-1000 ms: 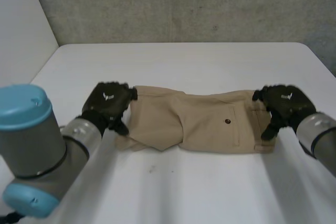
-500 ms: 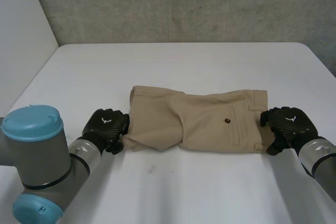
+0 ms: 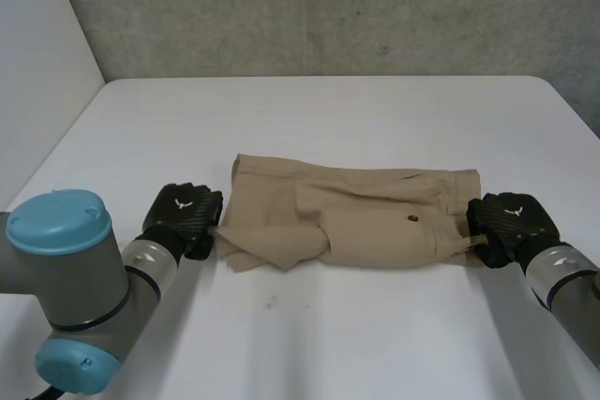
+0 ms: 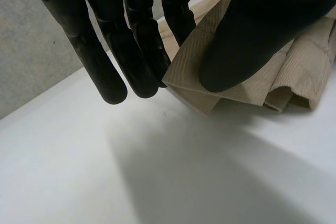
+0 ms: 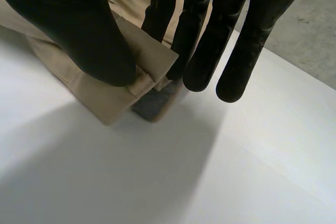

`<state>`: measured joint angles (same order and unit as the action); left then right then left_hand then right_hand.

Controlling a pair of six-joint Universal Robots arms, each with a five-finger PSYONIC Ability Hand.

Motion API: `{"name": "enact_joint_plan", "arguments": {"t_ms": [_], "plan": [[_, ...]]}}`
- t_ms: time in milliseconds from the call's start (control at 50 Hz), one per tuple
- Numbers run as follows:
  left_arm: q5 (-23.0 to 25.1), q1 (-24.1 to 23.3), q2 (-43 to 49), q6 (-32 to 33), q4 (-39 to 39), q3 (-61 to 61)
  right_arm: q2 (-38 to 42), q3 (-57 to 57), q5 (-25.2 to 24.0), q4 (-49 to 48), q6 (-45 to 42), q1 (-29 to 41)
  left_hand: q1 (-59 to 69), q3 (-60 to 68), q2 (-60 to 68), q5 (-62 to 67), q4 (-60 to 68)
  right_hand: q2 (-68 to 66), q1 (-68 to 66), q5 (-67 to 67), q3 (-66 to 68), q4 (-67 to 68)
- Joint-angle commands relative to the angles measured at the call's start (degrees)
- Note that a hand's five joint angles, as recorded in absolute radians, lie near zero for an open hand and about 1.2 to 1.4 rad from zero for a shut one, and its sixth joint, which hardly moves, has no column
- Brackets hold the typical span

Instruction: Fold the shorts.

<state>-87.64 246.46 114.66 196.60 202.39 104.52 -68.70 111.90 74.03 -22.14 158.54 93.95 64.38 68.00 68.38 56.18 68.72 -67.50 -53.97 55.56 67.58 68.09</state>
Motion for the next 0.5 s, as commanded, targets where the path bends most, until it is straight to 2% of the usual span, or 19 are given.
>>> {"name": "enact_joint_plan", "arguments": {"t_ms": [20, 260, 300, 320, 360, 460, 500], "plan": [[0.01, 0.94, 0.38, 0.09, -0.24, 0.51, 0.84, -0.81, 2.17, 0.43, -0.86, -0.26, 15.62, 12.00, 11.62, 13.82, 11.28, -12.50, -26.03, 14.44, 12.42, 11.91], [0.10, 0.51, -0.41, 5.37, -0.33, 2.53, 0.84, -0.37, 2.08, 0.51, -2.44, 0.01, 13.64, 10.02, 9.64, 11.84, 9.30, -12.50, -26.03, 14.44, 12.42, 11.91], [0.10, 0.51, -0.76, 5.63, -0.59, 2.71, 0.67, -0.19, 2.08, 0.60, -2.44, 0.09, 6.94, 3.31, 2.94, 5.14, 2.59, -12.50, -26.03, 14.44, 12.42, 11.91], [0.18, 0.51, -1.37, 5.63, -0.85, 3.14, 0.58, -0.19, 2.08, 0.60, -2.53, 0.09, -5.59, -9.22, -9.59, -7.39, -9.94, -12.50, -26.03, 14.44, 12.42, 11.91], [0.19, 0.51, -2.42, 5.63, -1.03, 4.02, 0.58, -0.11, 2.26, 0.60, -2.62, -0.08, -18.94, -22.57, -22.94, -20.74, -23.29, -12.50, -26.03, 14.44, 12.42, 11.91], [0.36, 0.33, -7.87, 5.11, -1.91, 6.13, 0.05, -0.63, 2.52, 1.04, -2.97, -0.69, -29.25, -32.87, -33.25, -31.05, -33.59, -12.50, -26.03, 14.44, 12.42, 11.91], [0.36, 0.07, -10.94, 4.93, -2.78, 6.93, 0.05, -0.81, 2.61, 1.83, -3.06, -1.66, -37.15, -40.78, -41.15, -38.95, -41.50, -12.50, -26.03, 14.44, 12.42, 11.91]]}}
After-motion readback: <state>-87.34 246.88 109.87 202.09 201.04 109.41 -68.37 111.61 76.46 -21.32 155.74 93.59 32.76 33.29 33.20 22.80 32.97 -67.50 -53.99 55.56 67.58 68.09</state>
